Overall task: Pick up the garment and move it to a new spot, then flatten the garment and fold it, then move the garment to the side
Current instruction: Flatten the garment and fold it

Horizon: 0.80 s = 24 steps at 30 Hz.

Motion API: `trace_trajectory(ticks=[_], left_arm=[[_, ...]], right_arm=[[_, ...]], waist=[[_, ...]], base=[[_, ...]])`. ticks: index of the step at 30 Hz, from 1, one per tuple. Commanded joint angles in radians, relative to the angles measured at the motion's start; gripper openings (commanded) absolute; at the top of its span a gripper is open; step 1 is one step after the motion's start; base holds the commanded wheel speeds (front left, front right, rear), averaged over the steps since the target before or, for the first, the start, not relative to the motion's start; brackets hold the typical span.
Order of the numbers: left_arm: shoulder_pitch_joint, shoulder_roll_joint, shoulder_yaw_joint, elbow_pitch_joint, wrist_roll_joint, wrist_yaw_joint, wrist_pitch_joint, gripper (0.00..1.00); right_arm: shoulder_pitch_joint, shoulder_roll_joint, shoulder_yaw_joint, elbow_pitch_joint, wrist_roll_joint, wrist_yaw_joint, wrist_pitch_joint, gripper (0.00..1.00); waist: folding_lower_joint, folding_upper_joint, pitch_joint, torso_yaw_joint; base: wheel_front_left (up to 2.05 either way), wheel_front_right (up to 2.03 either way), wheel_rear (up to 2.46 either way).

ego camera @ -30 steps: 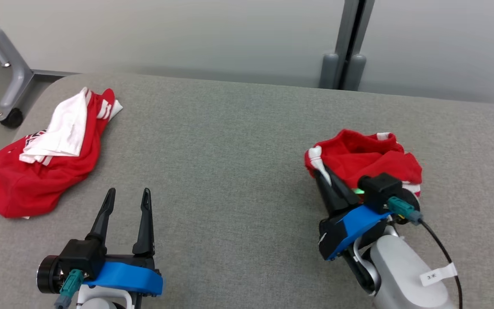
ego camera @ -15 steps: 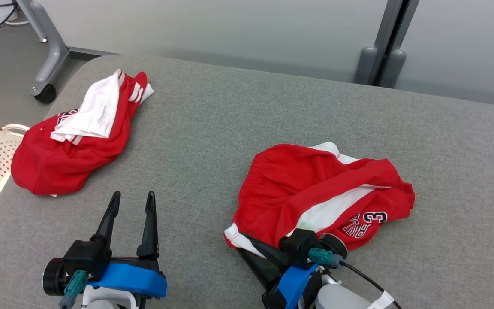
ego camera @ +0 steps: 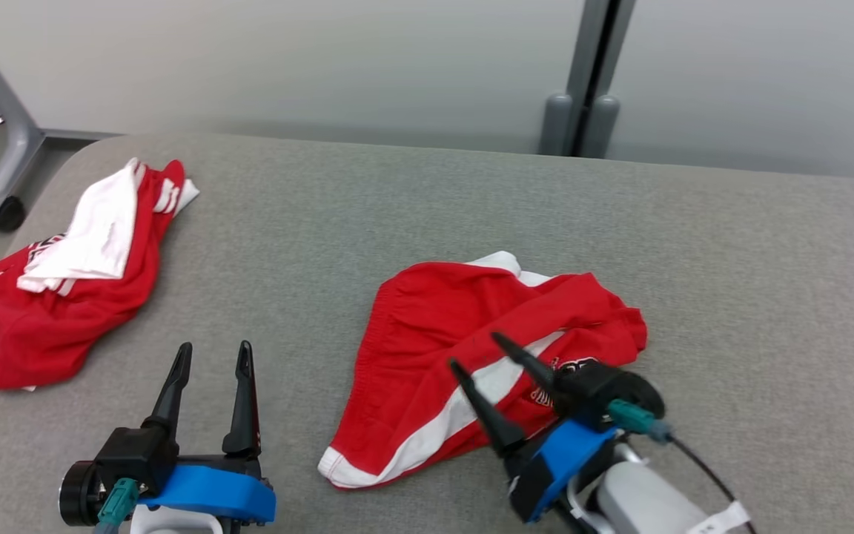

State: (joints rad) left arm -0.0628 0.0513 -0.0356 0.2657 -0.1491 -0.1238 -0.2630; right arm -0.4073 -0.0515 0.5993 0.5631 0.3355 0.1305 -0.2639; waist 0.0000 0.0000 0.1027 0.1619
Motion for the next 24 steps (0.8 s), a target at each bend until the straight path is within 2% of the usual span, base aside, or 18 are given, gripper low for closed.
trace_trajectory(ticks=[1, 6, 13, 17, 24], left_arm=[[0.005, -0.001, 0.011, -0.006, 0.007, 0.003, -0.003, 1.0], [0.012, -0.001, 0.028, -0.016, 0.028, 0.002, -0.003, 1.0], [0.024, -0.001, 0.046, -0.028, 0.042, 0.0, -0.003, 1.0], [0.031, -0.001, 0.051, -0.033, 0.044, -0.001, -0.003, 1.0], [0.027, -0.001, 0.053, -0.036, 0.043, -0.001, -0.003, 1.0]], right_arm=[[0.025, -0.014, -0.038, -0.02, -0.022, 0.0, -0.001, 1.0], [0.112, -0.042, -0.204, -0.113, -0.081, 0.0, -0.001, 1.0], [0.265, -0.046, -0.413, -0.211, -0.129, 0.0, -0.001, 1.0], [0.338, -0.033, -0.471, -0.238, -0.156, 0.0, -0.001, 1.0], [0.38, -0.016, -0.494, -0.257, -0.192, 0.0, -0.001, 1.0]], waist=[[0.0, 0.0, -0.011, -0.021], [0.0, 0.0, -0.019, -0.055], [0.0, 0.0, -0.029, -0.079], [0.0, 0.0, -0.028, -0.088], [0.0, 0.0, -0.023, -0.097]], base=[[0.0, 0.0, 0.0], [0.0, 0.0, 0.0], [0.0, 0.0, 0.0], [0.0, 0.0, 0.0], [0.0, 0.0, 0.0]])
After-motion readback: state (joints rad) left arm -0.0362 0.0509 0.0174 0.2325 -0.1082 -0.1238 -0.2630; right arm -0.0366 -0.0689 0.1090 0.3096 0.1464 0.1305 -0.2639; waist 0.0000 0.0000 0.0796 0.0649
